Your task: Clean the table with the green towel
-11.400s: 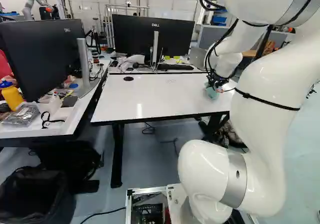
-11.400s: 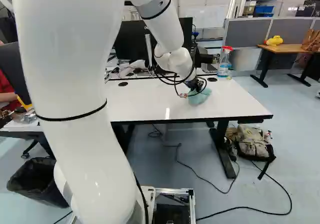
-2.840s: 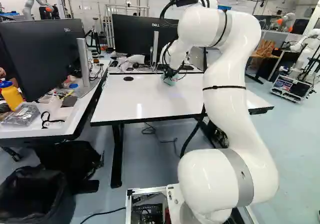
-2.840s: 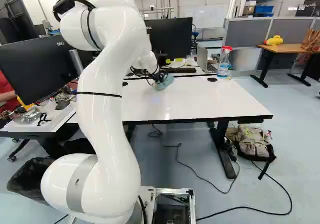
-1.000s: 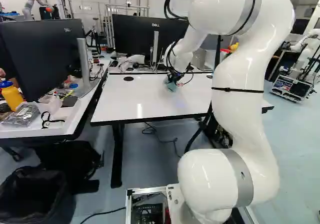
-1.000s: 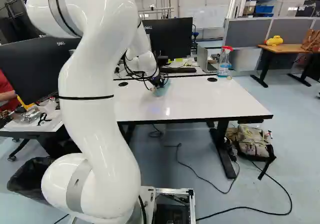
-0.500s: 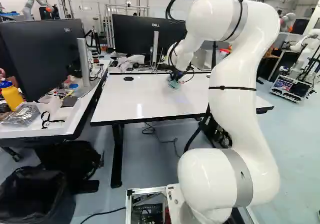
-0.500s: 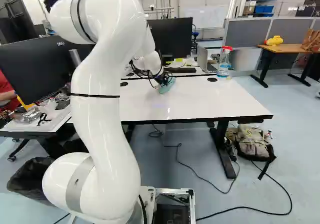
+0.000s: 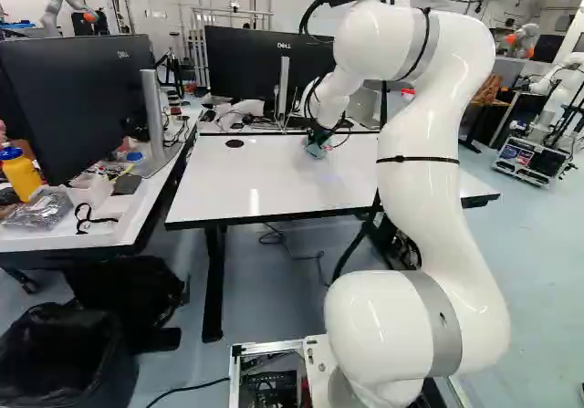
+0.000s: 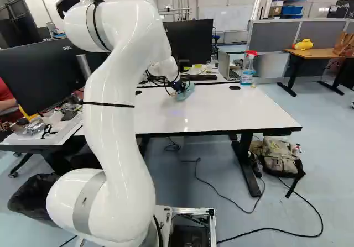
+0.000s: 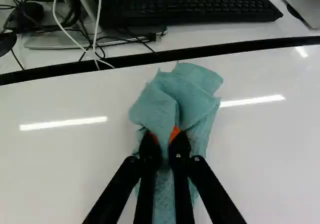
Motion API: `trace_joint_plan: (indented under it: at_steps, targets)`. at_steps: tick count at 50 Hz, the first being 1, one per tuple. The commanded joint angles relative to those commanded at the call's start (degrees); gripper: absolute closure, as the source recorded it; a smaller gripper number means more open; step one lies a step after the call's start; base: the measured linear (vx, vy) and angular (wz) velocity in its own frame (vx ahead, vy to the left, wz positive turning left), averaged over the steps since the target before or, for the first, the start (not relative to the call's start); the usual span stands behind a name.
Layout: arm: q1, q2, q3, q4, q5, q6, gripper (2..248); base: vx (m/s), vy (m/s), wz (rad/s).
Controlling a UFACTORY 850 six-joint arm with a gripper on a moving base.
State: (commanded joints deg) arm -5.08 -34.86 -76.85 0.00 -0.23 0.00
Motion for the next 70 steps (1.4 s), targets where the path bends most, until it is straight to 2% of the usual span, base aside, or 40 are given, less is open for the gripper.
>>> trace_joint_plan:
  at_steps: [26,70]
  targets:
    - [-2.7,6.1,5.1,0.0,0.0,0.0,211,0.0,0.0,0.0]
    - [-6.0,16.2,18.0,0.0,0.0,0.0,211,0.0,0.0,0.0]
